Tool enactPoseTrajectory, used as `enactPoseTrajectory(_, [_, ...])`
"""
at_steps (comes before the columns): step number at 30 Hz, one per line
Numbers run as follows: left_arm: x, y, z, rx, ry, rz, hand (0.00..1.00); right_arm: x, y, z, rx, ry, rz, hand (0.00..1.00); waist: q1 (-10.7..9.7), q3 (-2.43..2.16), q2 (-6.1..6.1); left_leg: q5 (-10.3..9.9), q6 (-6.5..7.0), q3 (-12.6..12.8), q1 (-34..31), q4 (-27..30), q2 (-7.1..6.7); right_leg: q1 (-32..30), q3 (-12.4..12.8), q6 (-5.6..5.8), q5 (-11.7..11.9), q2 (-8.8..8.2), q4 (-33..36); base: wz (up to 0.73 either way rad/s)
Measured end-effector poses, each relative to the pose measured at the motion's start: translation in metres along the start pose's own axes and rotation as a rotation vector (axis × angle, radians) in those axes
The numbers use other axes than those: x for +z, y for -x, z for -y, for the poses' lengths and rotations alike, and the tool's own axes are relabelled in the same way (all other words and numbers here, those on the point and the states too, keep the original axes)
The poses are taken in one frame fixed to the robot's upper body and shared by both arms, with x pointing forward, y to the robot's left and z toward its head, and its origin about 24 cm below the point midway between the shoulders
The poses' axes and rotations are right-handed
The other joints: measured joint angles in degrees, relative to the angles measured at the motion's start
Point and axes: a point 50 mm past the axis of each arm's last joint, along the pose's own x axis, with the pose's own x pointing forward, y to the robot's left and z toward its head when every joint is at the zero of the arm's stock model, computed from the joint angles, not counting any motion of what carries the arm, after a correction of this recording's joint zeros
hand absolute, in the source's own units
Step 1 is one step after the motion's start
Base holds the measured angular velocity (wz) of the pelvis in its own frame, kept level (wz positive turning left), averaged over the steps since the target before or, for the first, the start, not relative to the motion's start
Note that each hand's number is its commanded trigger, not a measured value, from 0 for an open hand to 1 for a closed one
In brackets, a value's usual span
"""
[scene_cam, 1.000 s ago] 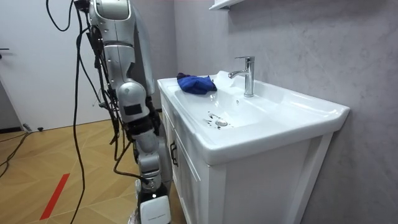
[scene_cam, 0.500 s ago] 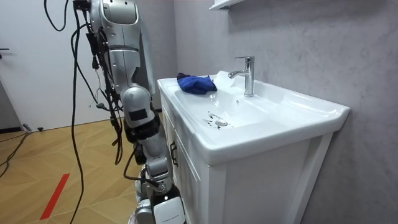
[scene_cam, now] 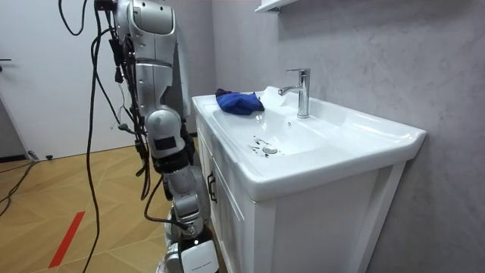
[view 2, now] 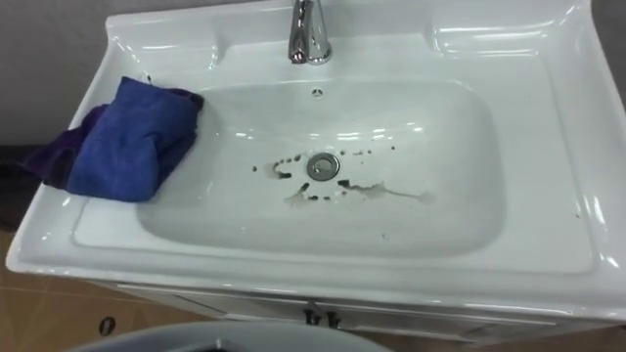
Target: Wipe basin
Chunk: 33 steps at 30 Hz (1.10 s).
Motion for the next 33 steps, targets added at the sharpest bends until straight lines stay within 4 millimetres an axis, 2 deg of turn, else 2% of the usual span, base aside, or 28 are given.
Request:
enactPoseTrajectory(3, [0.012,0.002,0.004,-0.016,-0.007,0.082,0.00,0.002,0.000,-0.001,0.015,-0.001,0.014,0.00,-0.2,0.03,-0.10,0.0,0.02,0.1,0.0,0.0,0.00,0.1,0.0,0.00,0.0,0.00,0.0,-0.04])
enactPoseTrajectory(5, [0.028,0.006,0.008,-0.040,0.003,0.173,0.00,0.003,0.000,-0.002,0.028,0.000,0.019,0.00,-0.4,0.17,-0.33,0.0,0.02,0.4,0.0,0.0,0.03,0.0,0.0,0.00,0.0,0.00,0.0,0.00])
enactPoseTrajectory(6, [0.034,0.009,0.010,-0.053,0.010,0.206,0.00,0.003,0.000,-0.002,0.030,0.000,0.019,0.00,-1.1,0.24,-0.47,0.0,0.02,0.3,0.0,0.0,0.03,0.0,-0.2,0.00,0.0,-0.01,0.0,0.04])
enactPoseTrajectory(12, [0.048,0.029,0.026,-0.185,0.007,0.313,0.00,0.002,0.000,-0.005,0.038,0.005,0.001,0.00,-2.0,0.18,-1.02,0.0,0.02,0.3,-0.1,-0.1,0.07,0.1,-0.1,0.00,0.0,0.02,-0.1,0.01])
enactPoseTrajectory(16, [0.057,0.051,0.038,-0.296,-0.053,0.460,0.00,0.000,0.000,-0.008,0.047,0.020,-0.006,0.00,-3.1,0.40,-1.47,0.0,0.05,0.3,0.3,0.0,0.01,0.4,-0.1,0.01,0.0,-0.02,-0.2,0.00])
enactPoseTrajectory(18, [0.055,0.063,0.046,-0.362,-0.079,0.492,0.00,0.000,0.000,-0.009,0.050,0.032,-0.003,0.00,-3.6,0.70,-1.41,0.0,0.07,0.3,0.7,0.0,-0.06,0.9,-0.1,0.04,0.0,-0.04,-0.6,0.00])
enactPoseTrajectory(21, [0.048,0.080,0.055,-0.454,-0.121,0.516,0.00,0.003,0.000,-0.010,0.057,0.043,0.008,0.00,-5.1,0.70,-1.58,0.0,0.06,0.4,0.9,-0.2,0.06,1.1,0.0,0.05,0.0,0.09,-0.8,-0.02])
enactPoseTrajectory(25, [0.037,0.096,0.061,-0.553,-0.169,0.526,0.00,0.002,0.000,-0.013,0.067,0.073,-0.001,0.00,-5.3,0.65,-2.32,0.0,0.05,0.7,1.1,-0.2,0.08,1.1,0.2,0.05,0.0,0.11,-0.8,-0.04])
enactPoseTrajectory(28, [0.023,0.107,0.065,-0.635,-0.228,0.511,0.00,0.000,0.000,-0.016,0.084,0.077,-0.022,0.00,-5.4,0.51,-3.28,0.0,0.06,1.0,1.1,-0.1,0.12,1.1,0.8,0.04,0.0,0.12,-0.8,-0.04])
enactPoseTrajectory(31, [0.006,0.116,0.065,-0.703,-0.282,0.468,0.00,0.000,0.000,-0.018,0.094,0.097,-0.018,0.00,-5.9,0.36,-3.72,0.0,0.05,1.3,1.1,-0.1,0.14,1.3,1.4,0.04,0.0,0.15,-0.8,-0.04])
enactPoseTrajectory(33, [-0.004,0.124,0.063,-0.764,-0.319,0.447,0.00,0.000,0.001,-0.020,0.103,0.118,-0.016,0.00,-6.2,0.55,-3.99,0.0,0.06,1.5,1.6,-0.2,0.15,1.8,1.5,0.05,0.1,0.17,-0.9,-0.04])
